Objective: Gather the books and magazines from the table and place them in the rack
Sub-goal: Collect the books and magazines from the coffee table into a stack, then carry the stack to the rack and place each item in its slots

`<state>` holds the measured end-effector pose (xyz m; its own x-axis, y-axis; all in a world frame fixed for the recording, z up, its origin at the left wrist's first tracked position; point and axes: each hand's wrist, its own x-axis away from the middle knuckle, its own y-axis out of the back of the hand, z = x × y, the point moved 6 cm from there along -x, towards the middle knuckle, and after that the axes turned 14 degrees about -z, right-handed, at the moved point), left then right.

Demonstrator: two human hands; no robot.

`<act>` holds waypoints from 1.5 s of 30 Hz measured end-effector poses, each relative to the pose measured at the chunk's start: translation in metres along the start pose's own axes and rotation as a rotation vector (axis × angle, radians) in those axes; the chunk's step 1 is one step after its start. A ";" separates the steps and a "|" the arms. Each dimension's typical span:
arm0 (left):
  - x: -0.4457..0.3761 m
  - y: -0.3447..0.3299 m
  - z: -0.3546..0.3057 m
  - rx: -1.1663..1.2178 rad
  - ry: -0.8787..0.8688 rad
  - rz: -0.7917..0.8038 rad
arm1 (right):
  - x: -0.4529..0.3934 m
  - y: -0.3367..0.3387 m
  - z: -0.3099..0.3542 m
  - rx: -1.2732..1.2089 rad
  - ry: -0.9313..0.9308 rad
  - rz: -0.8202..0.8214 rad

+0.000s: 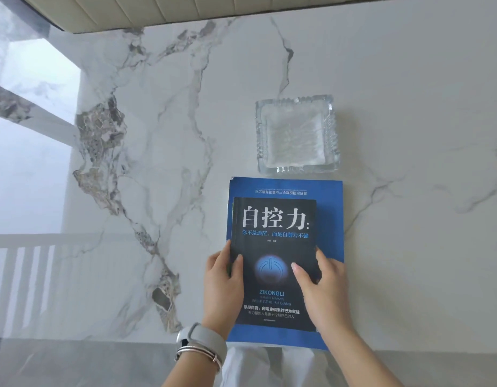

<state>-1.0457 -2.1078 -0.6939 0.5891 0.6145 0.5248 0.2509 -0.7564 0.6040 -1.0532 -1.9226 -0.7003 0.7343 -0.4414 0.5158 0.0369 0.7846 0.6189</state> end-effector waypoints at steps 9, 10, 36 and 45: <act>-0.007 -0.008 0.010 -0.003 0.260 0.036 | -0.020 0.026 -0.029 -0.174 -0.280 -0.058; -0.008 -0.011 0.010 -0.017 0.265 0.038 | -0.020 0.023 -0.032 -0.209 -0.321 -0.034; 0.057 0.161 -0.018 0.614 0.362 0.089 | 0.083 0.040 0.131 -0.207 0.000 0.294; 0.098 0.401 -0.048 0.950 0.206 -0.113 | 0.273 0.018 0.330 -0.207 0.370 0.464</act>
<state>-0.9245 -2.3402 -0.3714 0.4008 0.6529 0.6427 0.8650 -0.5009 -0.0306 -1.0753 -2.1725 -0.3527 0.8898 0.1162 0.4413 -0.2387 0.9427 0.2329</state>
